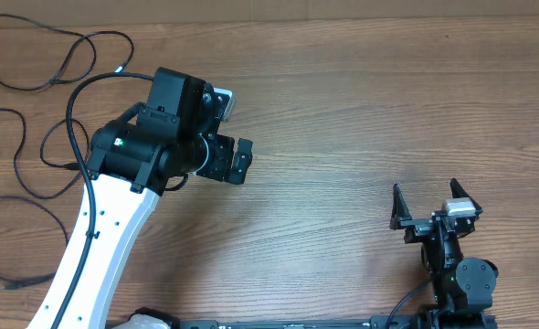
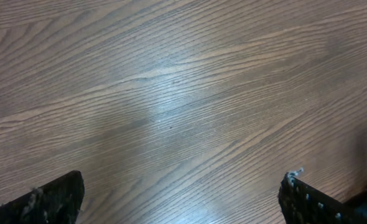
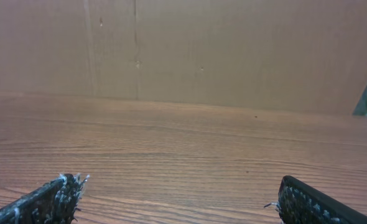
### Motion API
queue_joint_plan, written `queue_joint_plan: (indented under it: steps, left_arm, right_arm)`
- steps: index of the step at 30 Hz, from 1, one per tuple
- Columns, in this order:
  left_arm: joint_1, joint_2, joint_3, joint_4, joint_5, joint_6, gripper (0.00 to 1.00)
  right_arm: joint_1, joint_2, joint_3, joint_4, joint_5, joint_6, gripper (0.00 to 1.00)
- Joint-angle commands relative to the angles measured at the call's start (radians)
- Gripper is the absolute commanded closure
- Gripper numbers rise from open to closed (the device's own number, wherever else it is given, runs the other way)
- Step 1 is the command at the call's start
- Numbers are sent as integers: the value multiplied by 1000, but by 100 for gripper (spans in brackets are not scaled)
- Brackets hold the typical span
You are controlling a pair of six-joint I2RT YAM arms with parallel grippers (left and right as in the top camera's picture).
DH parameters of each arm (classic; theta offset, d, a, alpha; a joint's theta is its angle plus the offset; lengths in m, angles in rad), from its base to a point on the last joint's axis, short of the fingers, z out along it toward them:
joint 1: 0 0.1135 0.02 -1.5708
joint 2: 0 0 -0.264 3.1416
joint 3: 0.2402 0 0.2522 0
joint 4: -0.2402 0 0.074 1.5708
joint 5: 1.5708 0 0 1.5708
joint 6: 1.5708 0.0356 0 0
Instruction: Untangle cables
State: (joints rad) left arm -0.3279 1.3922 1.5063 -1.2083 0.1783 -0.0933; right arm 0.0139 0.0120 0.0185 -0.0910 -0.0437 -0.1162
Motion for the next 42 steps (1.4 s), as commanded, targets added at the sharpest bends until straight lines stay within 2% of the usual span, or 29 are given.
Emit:
queue_joint_plan:
  steps: [1,36,42]
  left_arm:
    - [-2,-6,9,2,-6,19,1]
    - [-2,-6,9,1,-6,19,0]
    - [0,0,7,-48,-75,13,1]
  right_arm:
    - [5,-8,-10,2,21,17,0]
    - [4,-8,-10,6,24,22,0]
    - [4,-8,-10,6,24,22,0]
